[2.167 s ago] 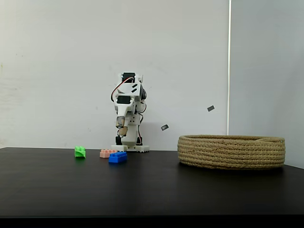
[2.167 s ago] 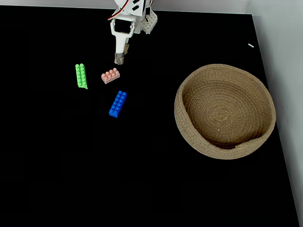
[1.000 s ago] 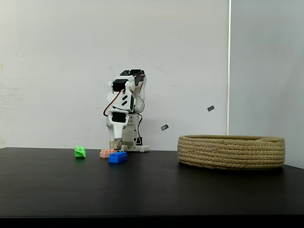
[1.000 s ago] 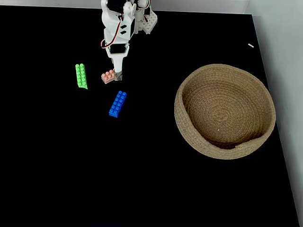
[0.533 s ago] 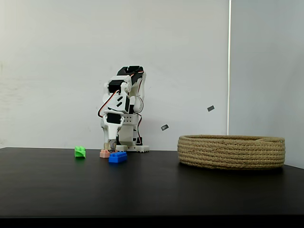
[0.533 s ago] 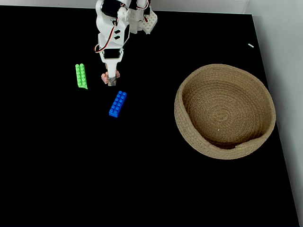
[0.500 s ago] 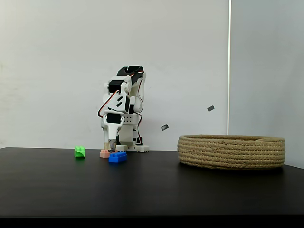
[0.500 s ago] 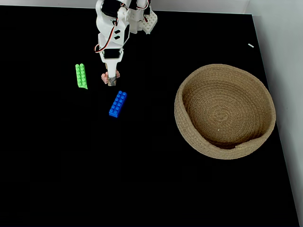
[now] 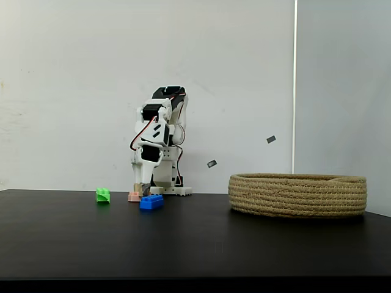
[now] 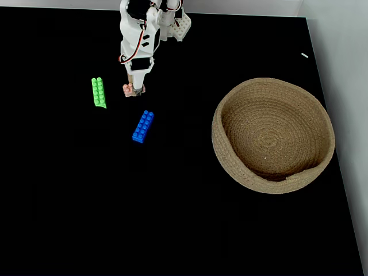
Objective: Place the lego blocks in the tray
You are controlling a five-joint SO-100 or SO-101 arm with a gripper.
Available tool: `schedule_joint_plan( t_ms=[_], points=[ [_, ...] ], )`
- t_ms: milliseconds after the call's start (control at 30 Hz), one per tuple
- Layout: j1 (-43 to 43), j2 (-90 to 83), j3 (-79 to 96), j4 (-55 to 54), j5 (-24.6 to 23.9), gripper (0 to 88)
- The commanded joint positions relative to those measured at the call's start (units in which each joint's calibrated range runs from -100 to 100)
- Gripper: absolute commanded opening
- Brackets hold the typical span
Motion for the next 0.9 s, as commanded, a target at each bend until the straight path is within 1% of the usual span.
schedule_joint_plan(
  t_ms=[0, 33, 67, 167, 233, 333, 433, 533, 633, 733, 867],
  points=[
    [-1.8, -5.4, 1.3, 0.2, -1.9, 0.0],
    [-2.9, -6.7, 0.0, 1.8, -3.3, 0.0],
    [-4.1, -7.7, -3.3, 6.0, -4.7, 0.0],
    [-7.1, -9.2, -18.5, 22.4, -8.8, 0.0],
    [-9.4, -9.5, -29.7, 31.1, -12.0, 0.1],
    [-13.8, -9.1, -44.3, 39.2, -17.9, 0.3],
    [-20.6, -7.8, -53.7, 44.6, -23.2, 0.3],
    [-27.4, -4.6, -58.8, 45.7, -28.8, 0.2],
    [-33.0, 1.4, -60.8, 43.8, -35.0, 0.2],
    [-39.1, 6.0, -58.2, 35.2, -37.6, 0.2],
    [-42.7, 11.9, -61.5, 29.2, -38.1, 0.2]
  ],
)
